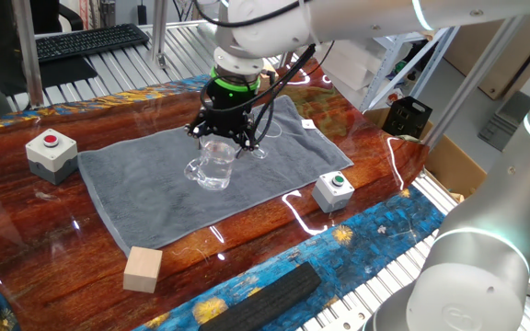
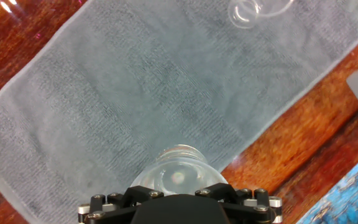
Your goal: Pour the water from one cup into another empty cup
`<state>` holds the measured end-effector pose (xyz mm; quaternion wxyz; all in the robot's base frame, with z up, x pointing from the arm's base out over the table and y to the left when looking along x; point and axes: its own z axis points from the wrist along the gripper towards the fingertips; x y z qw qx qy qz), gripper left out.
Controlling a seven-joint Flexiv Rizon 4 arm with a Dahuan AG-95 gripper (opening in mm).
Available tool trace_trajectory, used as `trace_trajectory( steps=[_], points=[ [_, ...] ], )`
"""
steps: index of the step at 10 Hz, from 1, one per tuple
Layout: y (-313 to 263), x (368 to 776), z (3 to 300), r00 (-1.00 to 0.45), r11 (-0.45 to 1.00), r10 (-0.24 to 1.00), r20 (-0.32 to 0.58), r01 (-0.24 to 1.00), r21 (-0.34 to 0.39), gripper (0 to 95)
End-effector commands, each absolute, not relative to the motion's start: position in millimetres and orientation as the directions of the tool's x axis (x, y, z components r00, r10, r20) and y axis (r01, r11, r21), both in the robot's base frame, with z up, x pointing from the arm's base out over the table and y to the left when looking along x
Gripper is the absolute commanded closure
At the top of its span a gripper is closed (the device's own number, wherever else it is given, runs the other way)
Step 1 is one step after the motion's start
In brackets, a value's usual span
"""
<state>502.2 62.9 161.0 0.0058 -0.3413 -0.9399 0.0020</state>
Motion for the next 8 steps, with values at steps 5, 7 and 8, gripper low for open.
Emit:
trace_trajectory(
  steps=[5,7,8],
  points=[
    [62.6,501.0,161.6,-0.760,0.759,0.649,-0.030,0.650,-0.030,95.0],
    [62.6,501.0,161.6,-0.746,0.746,0.666,-0.005,0.666,-0.006,95.0],
    [62.6,501.0,161.6,-0.739,0.739,0.674,0.008,0.674,0.008,95.0]
  ],
)
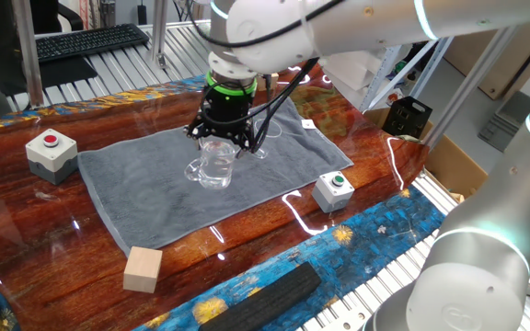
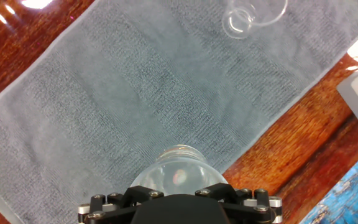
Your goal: Pour the water from one cup into another empty cup
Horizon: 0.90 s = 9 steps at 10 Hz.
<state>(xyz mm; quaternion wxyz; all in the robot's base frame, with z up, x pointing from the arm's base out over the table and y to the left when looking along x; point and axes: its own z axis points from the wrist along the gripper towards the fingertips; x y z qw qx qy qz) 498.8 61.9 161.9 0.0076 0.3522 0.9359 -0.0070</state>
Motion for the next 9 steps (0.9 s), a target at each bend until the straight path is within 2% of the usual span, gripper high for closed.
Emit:
trace_trajectory(
  steps=[1,5,9],
  points=[
    [62.6,501.0,161.6,-0.742,0.742,0.670,0.009,0.670,0.008,95.0],
    [55.9,497.7,162.3,-0.761,0.761,0.648,0.001,0.648,0.012,95.0],
    [25.2,497.5,165.8,-0.777,0.777,0.629,0.000,0.629,0.024,95.0]
  ],
)
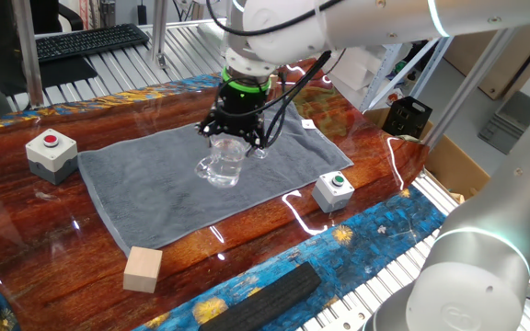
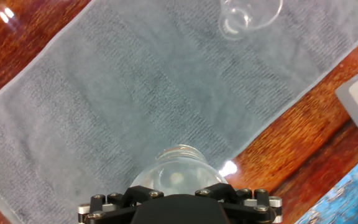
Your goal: Pour the water from one cup into another empty cup
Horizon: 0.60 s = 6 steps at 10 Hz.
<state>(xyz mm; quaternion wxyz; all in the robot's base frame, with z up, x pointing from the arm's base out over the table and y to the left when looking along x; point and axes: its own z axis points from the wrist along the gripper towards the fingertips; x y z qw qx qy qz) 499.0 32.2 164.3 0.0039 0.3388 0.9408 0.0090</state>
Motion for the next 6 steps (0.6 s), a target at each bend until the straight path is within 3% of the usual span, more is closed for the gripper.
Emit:
trace_trajectory(
  steps=[1,6],
  points=[
    [16.5,497.0,167.8,-0.778,0.777,0.628,0.007,0.628,0.035,95.0],
    [-26.5,498.9,170.7,-0.804,0.803,0.595,0.012,0.595,0.038,95.0]
  ],
)
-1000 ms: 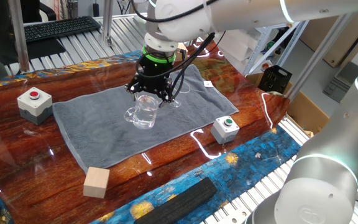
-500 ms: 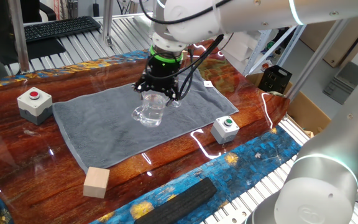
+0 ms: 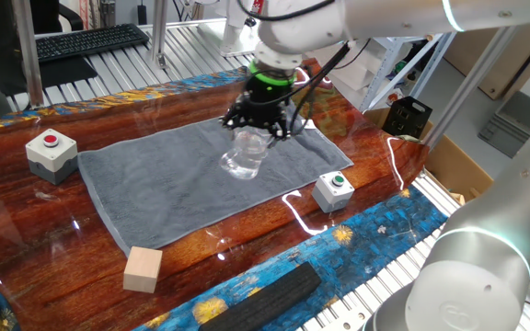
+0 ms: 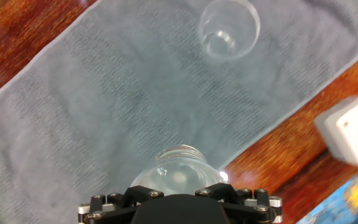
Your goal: Pour the water from one cup into another empty cup
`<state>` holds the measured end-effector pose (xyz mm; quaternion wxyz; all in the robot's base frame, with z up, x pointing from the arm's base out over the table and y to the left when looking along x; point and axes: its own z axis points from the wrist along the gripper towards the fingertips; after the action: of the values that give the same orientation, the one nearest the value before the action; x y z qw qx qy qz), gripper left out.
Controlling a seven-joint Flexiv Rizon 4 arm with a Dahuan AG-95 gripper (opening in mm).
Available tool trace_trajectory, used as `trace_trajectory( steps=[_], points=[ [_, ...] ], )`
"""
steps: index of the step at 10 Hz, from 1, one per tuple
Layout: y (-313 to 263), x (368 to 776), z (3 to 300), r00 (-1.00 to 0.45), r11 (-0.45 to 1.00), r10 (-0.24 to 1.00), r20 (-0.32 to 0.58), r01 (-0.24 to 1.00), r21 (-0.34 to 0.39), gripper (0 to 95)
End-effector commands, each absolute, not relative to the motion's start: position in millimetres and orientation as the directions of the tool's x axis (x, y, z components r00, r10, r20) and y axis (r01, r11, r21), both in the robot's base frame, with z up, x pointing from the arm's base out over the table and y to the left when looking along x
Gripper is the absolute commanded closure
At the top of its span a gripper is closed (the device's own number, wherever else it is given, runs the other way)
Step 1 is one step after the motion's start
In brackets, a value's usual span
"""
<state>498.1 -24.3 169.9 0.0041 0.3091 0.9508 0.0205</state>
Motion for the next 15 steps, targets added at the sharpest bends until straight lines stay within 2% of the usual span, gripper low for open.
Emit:
trace_trajectory(
  steps=[1,15],
  points=[
    [-30.8,500.1,170.1,-0.807,0.806,0.590,0.015,0.590,0.039,95.0],
    [-77.9,525.1,154.2,-0.857,0.858,0.506,0.102,0.512,0.048,95.0]
  ],
)
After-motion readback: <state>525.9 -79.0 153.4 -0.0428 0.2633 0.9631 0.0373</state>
